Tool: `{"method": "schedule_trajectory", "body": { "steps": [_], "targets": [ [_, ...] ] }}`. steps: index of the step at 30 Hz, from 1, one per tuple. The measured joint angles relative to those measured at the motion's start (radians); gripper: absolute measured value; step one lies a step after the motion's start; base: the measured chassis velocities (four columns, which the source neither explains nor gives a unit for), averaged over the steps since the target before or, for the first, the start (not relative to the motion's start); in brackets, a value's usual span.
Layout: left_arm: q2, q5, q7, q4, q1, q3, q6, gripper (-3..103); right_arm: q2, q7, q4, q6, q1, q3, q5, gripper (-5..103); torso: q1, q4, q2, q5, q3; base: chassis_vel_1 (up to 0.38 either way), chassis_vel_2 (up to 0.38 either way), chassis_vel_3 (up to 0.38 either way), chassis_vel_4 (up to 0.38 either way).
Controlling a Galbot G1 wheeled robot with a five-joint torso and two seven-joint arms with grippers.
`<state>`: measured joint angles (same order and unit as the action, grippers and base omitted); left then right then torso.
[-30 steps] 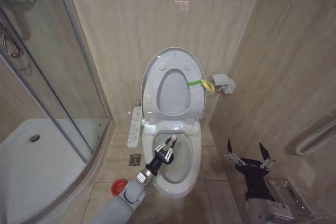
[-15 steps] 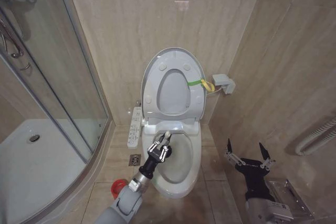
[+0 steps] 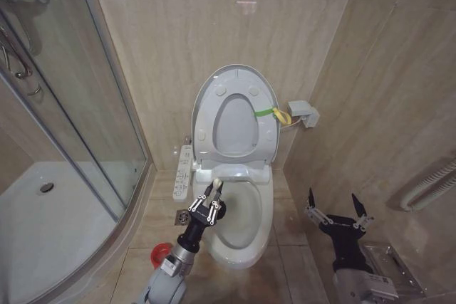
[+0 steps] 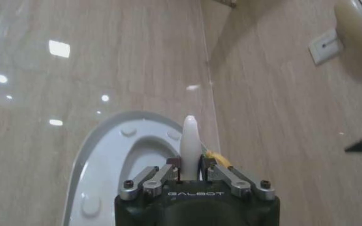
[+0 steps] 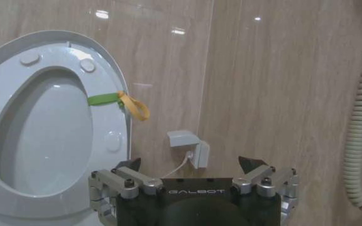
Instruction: Open the toilet lid, clean the toilet bowl with a toilet brush, close the toilet lid, and flush.
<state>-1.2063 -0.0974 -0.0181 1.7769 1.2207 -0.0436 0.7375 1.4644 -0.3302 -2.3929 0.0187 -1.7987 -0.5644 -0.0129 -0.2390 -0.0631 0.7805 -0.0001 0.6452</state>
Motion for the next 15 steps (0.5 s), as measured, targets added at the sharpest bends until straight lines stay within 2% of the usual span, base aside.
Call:
{"method": "schedule_trajectory", "body": {
  "steps": [7, 15],
  "targets": [
    [0.015, 0.045, -0.024, 0.137, 0.113, -0.06, -0.01, 20, 0.0, 0.0, 0.0, 0.0, 0.0, 0.0, 0.0, 100, 0.0, 0.0002, 0.0, 0.0, 0.0, 0.0, 0.0, 0.0, 0.0],
    [0.012, 0.061, -0.058, 0.224, 0.203, -0.147, -0.009, 20, 0.0, 0.0, 0.0, 0.0, 0.0, 0.0, 0.0, 100, 0.0, 0.0002, 0.0, 0.0001, 0.0, 0.0, 0.0, 0.0, 0.0]
  ]
}}
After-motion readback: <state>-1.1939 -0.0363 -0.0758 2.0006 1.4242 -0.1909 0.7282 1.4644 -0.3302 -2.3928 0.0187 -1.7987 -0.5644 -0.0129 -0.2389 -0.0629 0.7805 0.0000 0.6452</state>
